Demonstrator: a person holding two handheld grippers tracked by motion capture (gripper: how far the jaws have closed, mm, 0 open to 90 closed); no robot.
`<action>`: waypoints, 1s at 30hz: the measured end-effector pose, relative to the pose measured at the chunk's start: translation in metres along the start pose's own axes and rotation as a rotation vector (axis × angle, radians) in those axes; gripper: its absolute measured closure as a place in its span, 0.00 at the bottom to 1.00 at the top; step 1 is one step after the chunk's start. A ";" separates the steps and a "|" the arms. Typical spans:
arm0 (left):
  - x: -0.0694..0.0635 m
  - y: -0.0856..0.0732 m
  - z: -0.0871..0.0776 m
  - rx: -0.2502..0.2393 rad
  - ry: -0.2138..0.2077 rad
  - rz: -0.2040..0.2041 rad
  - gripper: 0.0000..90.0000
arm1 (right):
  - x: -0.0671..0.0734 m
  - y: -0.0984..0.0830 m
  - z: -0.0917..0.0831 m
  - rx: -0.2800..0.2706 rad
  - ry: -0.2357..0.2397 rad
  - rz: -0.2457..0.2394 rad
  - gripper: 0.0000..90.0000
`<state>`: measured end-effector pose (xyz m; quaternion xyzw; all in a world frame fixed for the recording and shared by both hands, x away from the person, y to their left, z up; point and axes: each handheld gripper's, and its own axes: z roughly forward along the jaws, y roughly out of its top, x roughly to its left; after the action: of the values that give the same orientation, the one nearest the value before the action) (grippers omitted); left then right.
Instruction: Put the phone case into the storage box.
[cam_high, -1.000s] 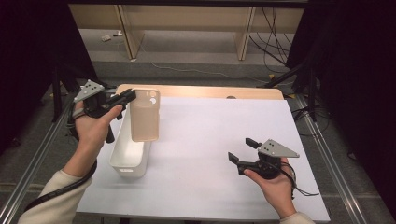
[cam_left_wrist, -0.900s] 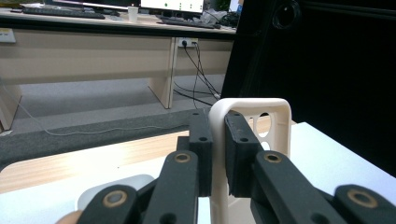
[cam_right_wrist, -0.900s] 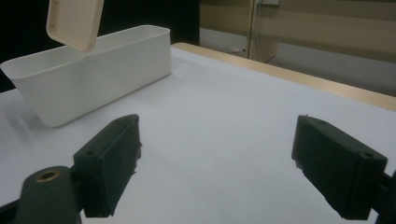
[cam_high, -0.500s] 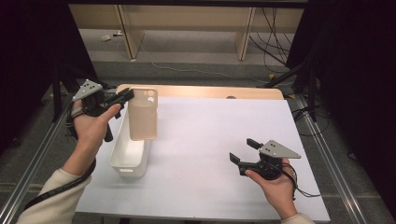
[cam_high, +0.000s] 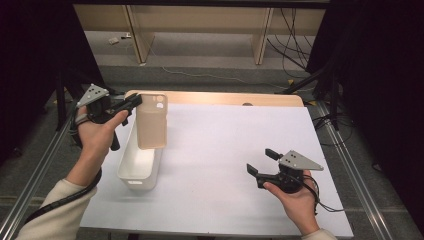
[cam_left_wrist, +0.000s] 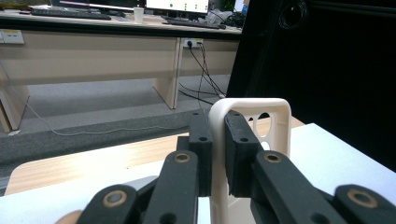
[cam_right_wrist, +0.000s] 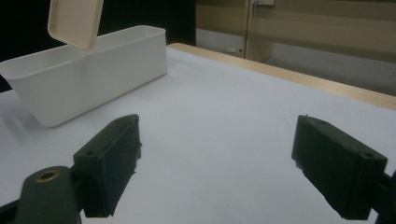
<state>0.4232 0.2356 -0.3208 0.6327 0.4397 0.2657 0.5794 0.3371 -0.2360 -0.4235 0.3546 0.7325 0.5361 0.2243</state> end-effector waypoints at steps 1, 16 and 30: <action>0.000 0.000 0.000 0.001 0.001 0.001 0.92 | 0.000 0.000 0.000 0.003 -0.002 0.000 0.19; 0.006 0.000 0.001 -0.002 0.007 0.011 0.92 | 0.000 -0.001 0.000 -0.008 0.011 0.010 0.19; 0.013 -0.001 0.001 0.000 0.019 0.015 0.91 | 0.000 -0.001 0.000 -0.013 0.007 0.009 0.19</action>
<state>0.4295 0.2464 -0.3240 0.6334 0.4401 0.2761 0.5734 0.3372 -0.2364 -0.4245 0.3548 0.7282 0.5430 0.2215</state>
